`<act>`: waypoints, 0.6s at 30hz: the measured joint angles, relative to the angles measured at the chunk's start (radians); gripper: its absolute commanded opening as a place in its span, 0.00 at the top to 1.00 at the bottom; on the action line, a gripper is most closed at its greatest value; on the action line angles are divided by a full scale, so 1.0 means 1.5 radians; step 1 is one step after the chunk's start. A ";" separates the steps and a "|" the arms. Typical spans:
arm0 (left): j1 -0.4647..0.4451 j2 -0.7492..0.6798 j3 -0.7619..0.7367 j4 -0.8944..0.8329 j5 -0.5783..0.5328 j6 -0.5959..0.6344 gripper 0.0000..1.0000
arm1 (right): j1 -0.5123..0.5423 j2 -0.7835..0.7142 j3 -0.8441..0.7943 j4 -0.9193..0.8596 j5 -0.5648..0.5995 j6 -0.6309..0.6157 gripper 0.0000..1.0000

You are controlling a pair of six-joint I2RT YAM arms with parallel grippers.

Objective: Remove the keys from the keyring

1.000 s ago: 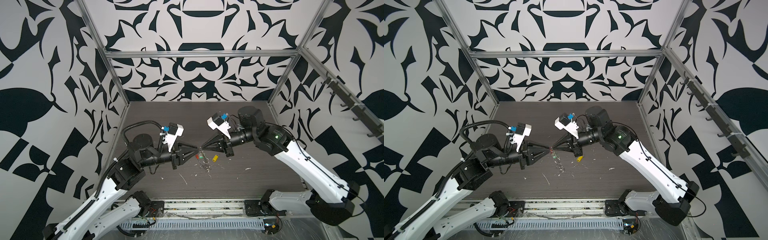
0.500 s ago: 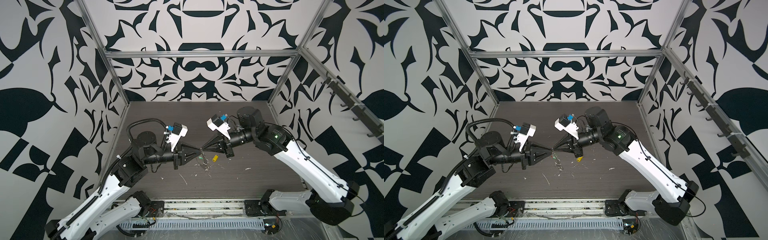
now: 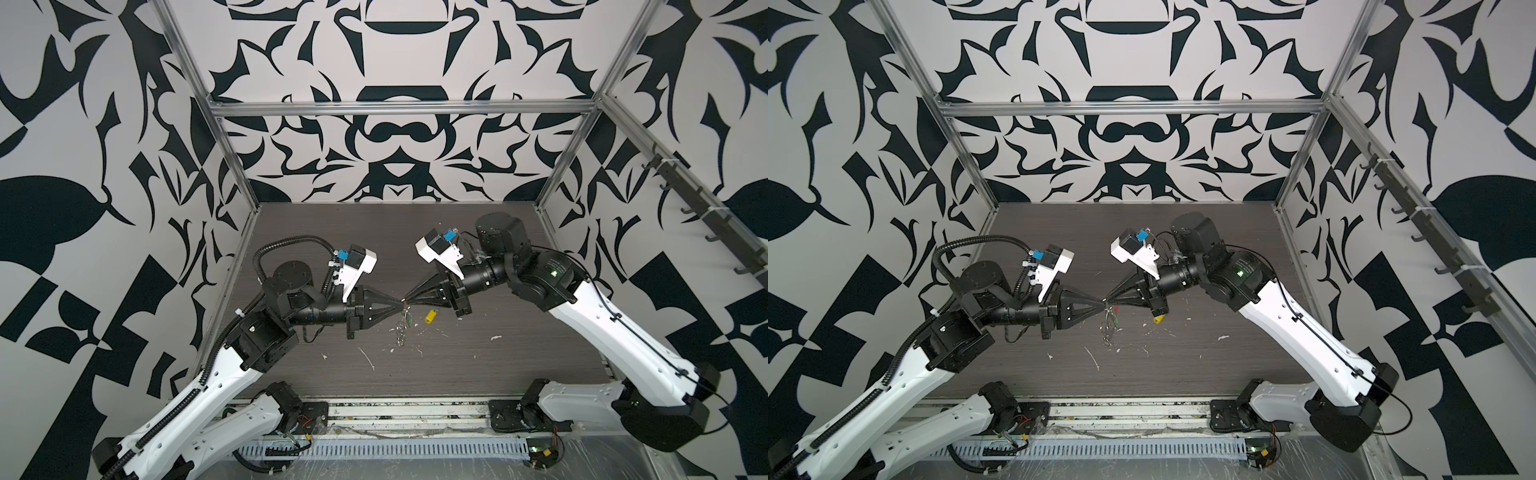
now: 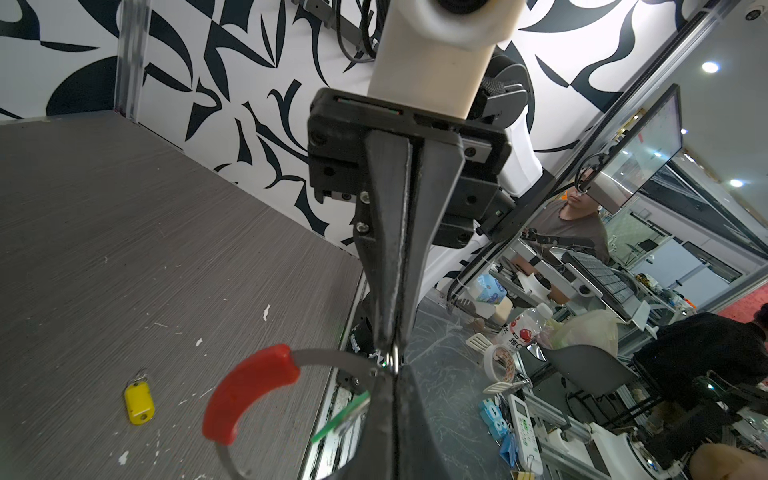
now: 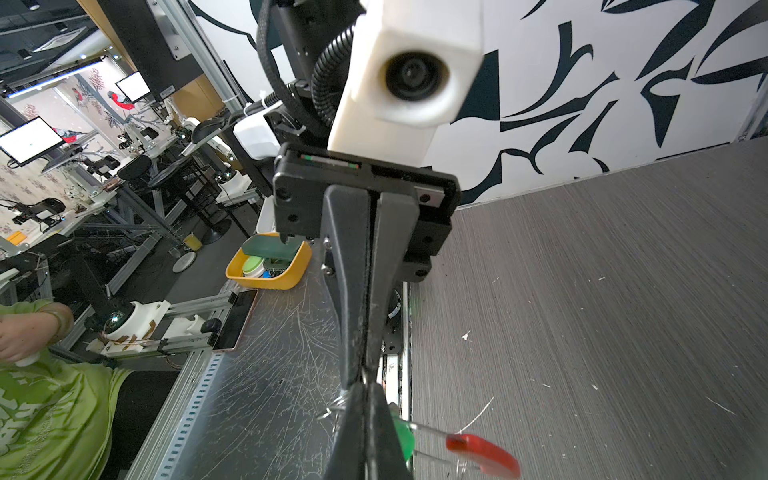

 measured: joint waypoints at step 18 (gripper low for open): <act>-0.002 -0.045 -0.069 0.116 -0.145 -0.060 1.00 | 0.001 -0.128 -0.295 0.503 0.256 0.368 0.54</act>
